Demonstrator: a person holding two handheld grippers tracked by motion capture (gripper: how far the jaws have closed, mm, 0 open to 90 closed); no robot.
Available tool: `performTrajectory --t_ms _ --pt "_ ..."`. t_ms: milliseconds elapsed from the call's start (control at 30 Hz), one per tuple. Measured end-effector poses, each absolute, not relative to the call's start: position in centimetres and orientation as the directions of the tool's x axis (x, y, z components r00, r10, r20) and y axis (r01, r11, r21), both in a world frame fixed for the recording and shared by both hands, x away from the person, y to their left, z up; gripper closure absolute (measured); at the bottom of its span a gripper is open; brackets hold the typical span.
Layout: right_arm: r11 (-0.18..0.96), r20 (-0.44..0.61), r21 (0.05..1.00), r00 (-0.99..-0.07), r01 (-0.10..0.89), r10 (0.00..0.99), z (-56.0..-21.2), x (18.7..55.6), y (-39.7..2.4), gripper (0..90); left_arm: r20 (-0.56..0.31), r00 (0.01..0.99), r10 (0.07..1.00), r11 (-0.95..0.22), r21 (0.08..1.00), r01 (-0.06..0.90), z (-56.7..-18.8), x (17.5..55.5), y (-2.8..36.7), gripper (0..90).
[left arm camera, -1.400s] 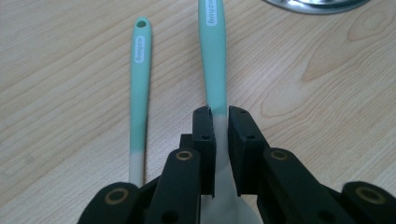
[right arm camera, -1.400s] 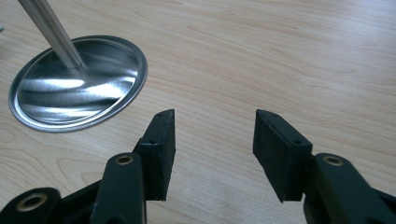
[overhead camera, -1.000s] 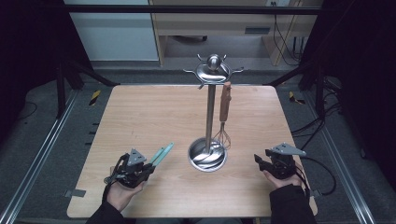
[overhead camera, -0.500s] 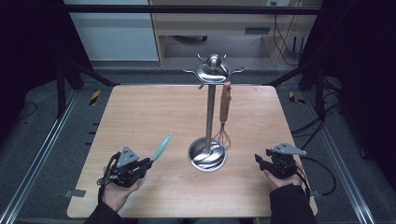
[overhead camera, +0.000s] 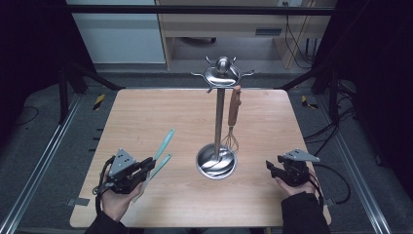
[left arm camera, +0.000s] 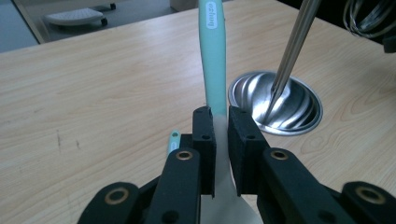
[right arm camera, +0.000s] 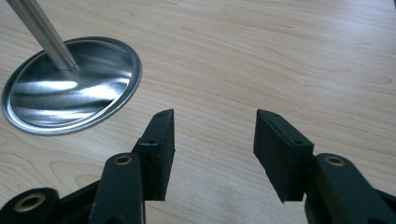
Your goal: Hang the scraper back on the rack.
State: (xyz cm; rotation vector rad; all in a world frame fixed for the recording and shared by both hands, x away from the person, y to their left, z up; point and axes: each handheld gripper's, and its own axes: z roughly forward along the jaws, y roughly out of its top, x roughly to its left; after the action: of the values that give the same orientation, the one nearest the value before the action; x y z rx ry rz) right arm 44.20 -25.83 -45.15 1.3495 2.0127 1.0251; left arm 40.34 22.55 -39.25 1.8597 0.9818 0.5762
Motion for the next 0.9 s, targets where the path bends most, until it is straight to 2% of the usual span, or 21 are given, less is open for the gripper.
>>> performTrajectory --t_ms 900 --pt "0.237 -0.012 0.808 -0.386 0.54 0.922 -45.2 44.2 -25.7 48.3 -0.02 0.602 0.798 -0.14 0.966 0.218 -33.8 38.5 22.4 81.2"
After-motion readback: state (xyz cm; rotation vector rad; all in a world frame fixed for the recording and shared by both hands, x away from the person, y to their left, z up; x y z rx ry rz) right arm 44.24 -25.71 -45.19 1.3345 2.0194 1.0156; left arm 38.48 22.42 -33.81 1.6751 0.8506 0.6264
